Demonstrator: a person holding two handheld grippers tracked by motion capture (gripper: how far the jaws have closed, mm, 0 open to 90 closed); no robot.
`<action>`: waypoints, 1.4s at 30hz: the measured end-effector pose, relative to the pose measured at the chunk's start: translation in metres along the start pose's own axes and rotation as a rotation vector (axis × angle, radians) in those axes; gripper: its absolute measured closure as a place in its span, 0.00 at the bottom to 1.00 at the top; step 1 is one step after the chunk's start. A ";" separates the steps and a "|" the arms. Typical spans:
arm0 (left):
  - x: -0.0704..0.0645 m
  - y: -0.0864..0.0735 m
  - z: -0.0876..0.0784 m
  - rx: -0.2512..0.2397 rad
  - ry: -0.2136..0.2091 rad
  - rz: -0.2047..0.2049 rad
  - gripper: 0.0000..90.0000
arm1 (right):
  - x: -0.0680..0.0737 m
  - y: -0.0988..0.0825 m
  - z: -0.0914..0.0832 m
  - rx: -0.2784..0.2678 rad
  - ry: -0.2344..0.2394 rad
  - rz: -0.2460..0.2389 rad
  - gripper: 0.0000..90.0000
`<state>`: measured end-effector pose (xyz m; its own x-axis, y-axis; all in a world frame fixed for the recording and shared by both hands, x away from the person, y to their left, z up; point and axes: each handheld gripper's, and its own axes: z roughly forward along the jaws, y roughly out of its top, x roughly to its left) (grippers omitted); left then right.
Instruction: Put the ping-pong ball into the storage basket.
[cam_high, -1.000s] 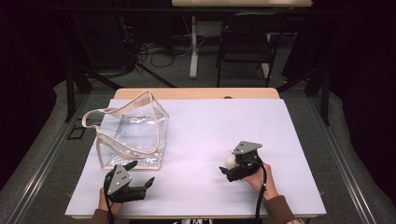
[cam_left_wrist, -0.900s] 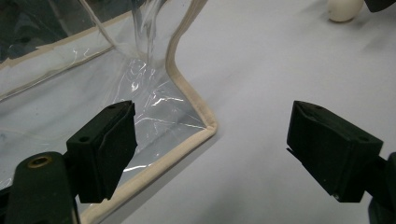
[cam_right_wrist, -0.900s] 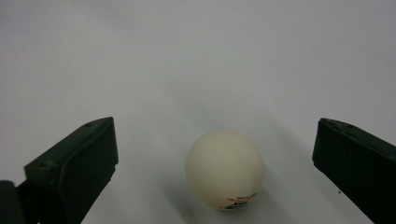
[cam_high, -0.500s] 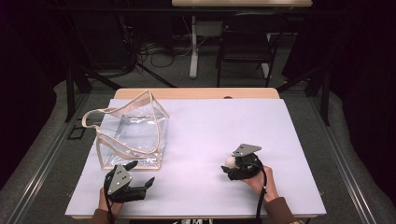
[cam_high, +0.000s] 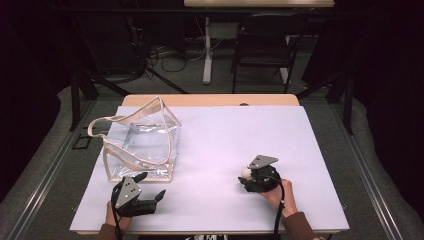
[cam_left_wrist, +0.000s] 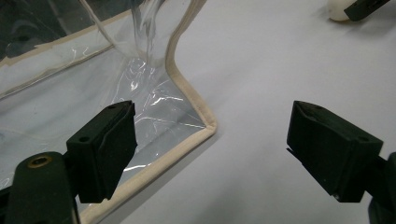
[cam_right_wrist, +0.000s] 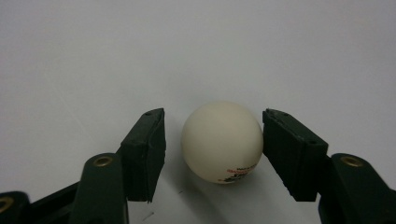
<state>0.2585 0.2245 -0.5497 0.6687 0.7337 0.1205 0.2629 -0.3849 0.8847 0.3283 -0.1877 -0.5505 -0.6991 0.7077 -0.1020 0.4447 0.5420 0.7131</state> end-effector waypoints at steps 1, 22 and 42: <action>0.000 0.000 0.000 0.000 0.000 -0.001 0.18 | 0.000 0.000 0.001 0.005 -0.002 0.000 0.46; 0.000 0.000 0.000 0.000 0.000 0.000 0.18 | 0.000 -0.001 0.001 0.013 -0.026 -0.002 0.56; 0.000 0.000 -0.001 -0.005 0.003 0.003 0.18 | 0.000 0.006 -0.013 -0.020 -0.034 -0.007 0.56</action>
<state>0.2577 0.2248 -0.5490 0.6676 0.7340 0.1245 0.2575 -0.3845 0.8865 0.3238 -0.1902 -0.5367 -0.6825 0.7191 -0.1304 0.4283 0.5381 0.7260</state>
